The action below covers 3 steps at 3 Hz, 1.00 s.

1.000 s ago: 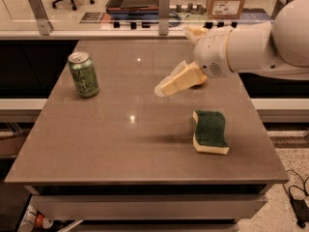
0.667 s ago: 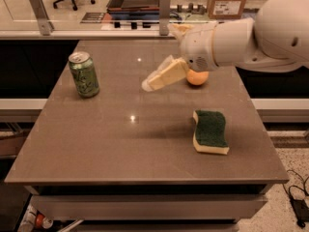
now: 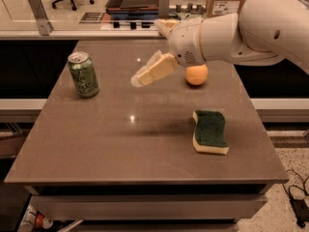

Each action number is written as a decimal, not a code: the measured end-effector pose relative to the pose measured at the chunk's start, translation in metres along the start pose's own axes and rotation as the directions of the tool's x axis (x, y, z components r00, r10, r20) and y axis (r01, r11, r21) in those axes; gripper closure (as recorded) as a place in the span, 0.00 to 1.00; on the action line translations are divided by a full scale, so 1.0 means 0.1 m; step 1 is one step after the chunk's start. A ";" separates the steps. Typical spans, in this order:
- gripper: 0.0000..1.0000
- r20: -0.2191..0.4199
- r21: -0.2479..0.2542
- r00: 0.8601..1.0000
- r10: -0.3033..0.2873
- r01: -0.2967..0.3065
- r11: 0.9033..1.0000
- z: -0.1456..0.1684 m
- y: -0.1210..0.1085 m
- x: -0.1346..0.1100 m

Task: Pick green can

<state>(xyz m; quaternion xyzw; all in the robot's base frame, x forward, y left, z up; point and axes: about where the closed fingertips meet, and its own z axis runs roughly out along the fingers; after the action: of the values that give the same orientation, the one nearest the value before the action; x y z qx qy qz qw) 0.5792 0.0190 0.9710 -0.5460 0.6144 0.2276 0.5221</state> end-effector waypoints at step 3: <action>0.00 0.057 -0.050 0.998 0.017 -0.014 0.999 0.66 -0.02 0.00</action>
Offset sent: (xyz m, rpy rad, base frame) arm 0.0387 0.0562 -0.0265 0.0760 0.0269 0.0657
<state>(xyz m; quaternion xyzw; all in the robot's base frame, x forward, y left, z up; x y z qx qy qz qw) 0.6070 0.0748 0.9484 -0.5471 0.5975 0.2625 0.5242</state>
